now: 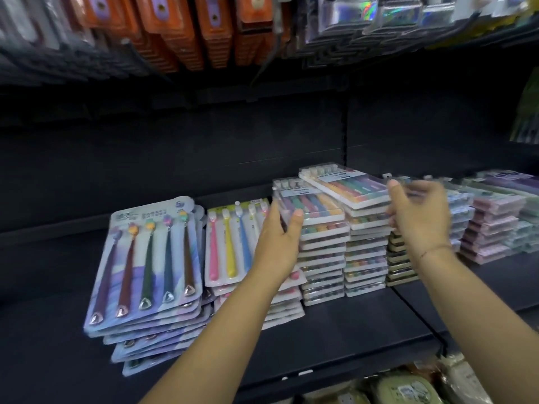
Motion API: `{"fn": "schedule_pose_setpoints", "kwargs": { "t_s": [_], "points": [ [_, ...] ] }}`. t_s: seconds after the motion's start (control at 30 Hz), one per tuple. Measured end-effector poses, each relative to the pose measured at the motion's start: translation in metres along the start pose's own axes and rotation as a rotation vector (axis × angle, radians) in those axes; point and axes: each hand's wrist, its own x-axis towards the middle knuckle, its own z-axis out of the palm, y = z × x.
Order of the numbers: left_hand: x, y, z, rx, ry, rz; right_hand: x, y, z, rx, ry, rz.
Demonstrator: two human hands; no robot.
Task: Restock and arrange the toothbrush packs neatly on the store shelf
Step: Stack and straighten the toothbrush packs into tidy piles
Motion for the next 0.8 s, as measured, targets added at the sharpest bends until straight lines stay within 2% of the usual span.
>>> {"fn": "schedule_pose_setpoints", "kwargs": {
  "t_s": [0.1, 0.17, 0.23, 0.37, 0.43, 0.63, 0.8],
  "points": [
    [-0.023, -0.009, -0.051, 0.018, 0.109, 0.126, -0.061, -0.020, 0.012, 0.107, -0.115, -0.241],
    [-0.045, -0.024, -0.096, 0.043, 0.236, 0.186, -0.114, -0.031, 0.036, 0.178, -0.341, -0.321],
    [-0.071, -0.048, -0.148, 0.094, 0.377, 0.199, -0.168, -0.036, 0.069, 0.208, -0.617, -0.325],
    [-0.116, -0.117, -0.261, 0.251, 0.673, 0.014, -0.272, -0.025, 0.150, 0.166, -1.130, -0.231],
    [-0.137, -0.152, -0.318, 0.334, 0.788, -0.110, -0.315, -0.020, 0.197, 0.158, -1.295, -0.158],
    [-0.172, -0.235, -0.478, 0.453, 1.025, -0.406, -0.402, -0.028, 0.353, 0.157, -1.499, 0.140],
    [-0.161, -0.286, -0.576, 0.446, 0.983, -0.563, -0.454, -0.032, 0.471, 0.106, -1.513, 0.232]
  ]
}}
